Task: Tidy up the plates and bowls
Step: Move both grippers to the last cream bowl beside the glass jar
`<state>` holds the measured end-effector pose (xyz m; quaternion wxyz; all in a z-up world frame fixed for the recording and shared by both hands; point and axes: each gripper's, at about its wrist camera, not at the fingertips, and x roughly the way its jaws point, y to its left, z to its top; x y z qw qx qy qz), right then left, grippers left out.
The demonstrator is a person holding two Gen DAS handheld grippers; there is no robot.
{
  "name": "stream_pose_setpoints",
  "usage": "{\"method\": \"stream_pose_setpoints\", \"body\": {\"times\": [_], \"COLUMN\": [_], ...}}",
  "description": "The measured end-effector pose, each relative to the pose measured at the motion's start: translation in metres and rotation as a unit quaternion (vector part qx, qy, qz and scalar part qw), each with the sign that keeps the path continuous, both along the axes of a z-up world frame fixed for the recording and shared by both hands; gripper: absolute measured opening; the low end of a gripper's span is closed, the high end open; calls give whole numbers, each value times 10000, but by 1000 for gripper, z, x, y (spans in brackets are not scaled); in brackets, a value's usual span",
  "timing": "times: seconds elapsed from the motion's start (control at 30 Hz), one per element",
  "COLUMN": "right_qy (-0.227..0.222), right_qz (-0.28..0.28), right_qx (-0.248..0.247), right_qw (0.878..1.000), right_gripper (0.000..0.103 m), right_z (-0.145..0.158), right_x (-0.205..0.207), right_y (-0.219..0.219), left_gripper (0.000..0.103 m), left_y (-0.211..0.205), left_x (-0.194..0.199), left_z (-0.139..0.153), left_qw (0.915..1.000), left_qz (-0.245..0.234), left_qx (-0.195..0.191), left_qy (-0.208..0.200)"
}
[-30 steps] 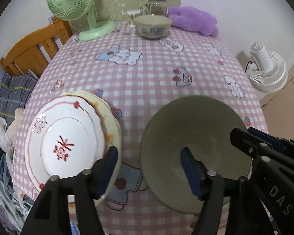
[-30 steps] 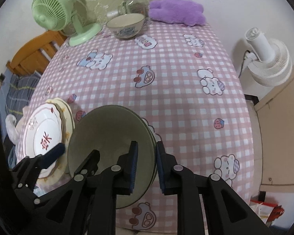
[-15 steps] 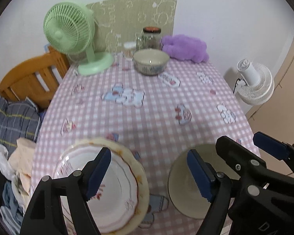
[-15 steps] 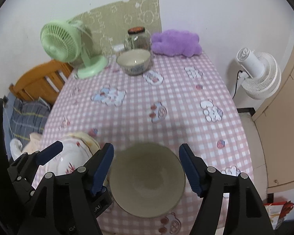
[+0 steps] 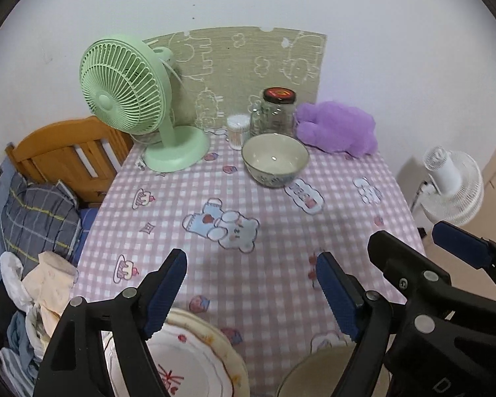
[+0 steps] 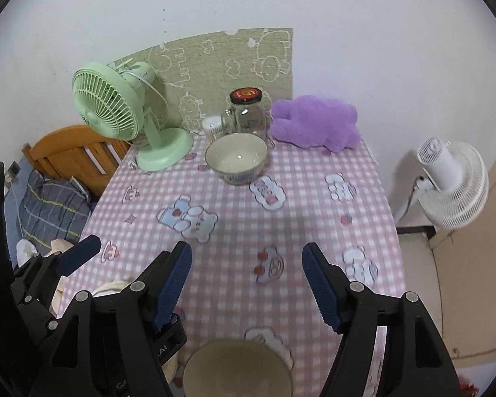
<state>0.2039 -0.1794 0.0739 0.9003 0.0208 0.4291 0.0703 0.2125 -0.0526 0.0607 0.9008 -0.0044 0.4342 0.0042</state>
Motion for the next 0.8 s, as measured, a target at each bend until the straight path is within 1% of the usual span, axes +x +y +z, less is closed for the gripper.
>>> {"method": "stream_pose_setpoints", "body": {"times": [0.1,0.2,0.47,0.63,0.8], "right_qy": [26,87,93,77,154], "right_qz": [99,218,507,600,556], "right_qx": [9,46,72,31,85], "right_qw": [9999,9997,9986,9982,9983], "right_gripper": [72,73,73,73,73], "right_z": [-3,-8,-21,-37,-61], "right_x": [23,47,105,144,181], "right_y": [-3,-7,-12,-8,-4], "left_gripper": [82,82,82,82,80], "left_y": [-4,-8,-17,-16,-16], "left_x": [19,40,88,122,154], "left_z": [-2,-6,-16,-35,-55], "left_qw": [9998,9993,9974,9957,9953], "left_qz": [176,352,680,860,859], "left_qx": [77,67,236,346,449], "left_qy": [26,100,11,13,83]}}
